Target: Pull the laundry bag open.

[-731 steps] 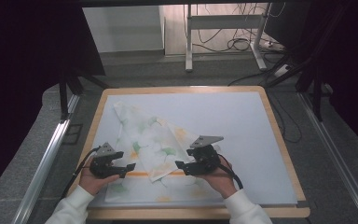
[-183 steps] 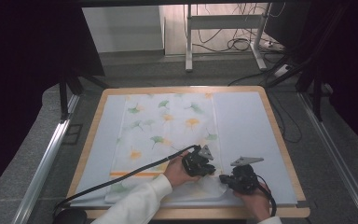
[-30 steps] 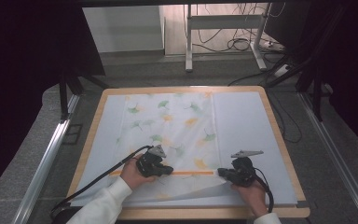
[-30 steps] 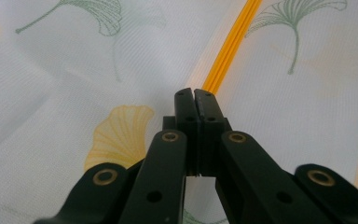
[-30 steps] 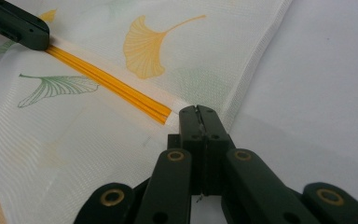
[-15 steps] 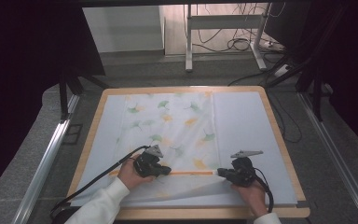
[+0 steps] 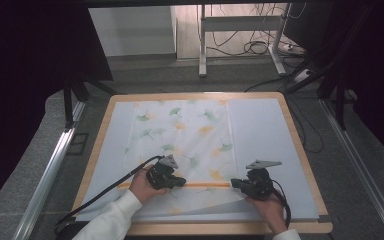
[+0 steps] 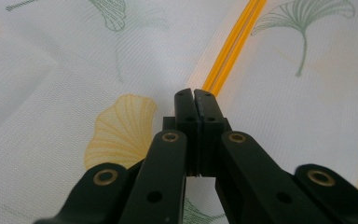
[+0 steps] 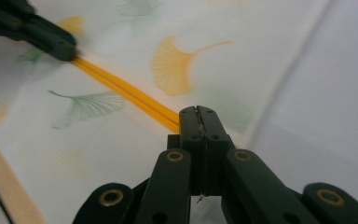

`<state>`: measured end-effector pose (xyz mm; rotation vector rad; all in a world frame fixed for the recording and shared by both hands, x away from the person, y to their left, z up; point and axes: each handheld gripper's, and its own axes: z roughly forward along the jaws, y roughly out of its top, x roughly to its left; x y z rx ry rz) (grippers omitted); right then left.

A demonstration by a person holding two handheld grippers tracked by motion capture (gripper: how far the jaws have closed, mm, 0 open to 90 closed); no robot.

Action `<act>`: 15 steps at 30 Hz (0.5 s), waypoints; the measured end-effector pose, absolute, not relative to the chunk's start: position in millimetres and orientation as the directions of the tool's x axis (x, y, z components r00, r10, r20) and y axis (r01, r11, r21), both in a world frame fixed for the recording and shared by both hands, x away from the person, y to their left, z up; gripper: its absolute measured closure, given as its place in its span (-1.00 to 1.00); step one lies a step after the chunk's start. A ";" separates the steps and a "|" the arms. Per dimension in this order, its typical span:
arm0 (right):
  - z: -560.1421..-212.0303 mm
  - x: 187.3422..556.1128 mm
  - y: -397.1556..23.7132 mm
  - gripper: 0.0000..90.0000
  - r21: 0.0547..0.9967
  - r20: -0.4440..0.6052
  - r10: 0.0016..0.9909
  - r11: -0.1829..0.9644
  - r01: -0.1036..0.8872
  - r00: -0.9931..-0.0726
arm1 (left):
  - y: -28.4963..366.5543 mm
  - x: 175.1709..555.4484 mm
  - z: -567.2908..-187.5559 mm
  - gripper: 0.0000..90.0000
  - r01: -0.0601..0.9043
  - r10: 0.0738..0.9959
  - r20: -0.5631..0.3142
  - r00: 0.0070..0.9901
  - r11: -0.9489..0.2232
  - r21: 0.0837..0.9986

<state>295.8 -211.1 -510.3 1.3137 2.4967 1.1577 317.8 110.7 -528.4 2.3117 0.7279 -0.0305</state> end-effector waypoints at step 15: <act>-523.8 297.3 -217.5 1.00 0.588 0.311 0.751 0.329 0.739 -0.582 | 115.8 314.9 -526.8 1.00 0.501 0.495 -0.202 0.845 -0.604 0.620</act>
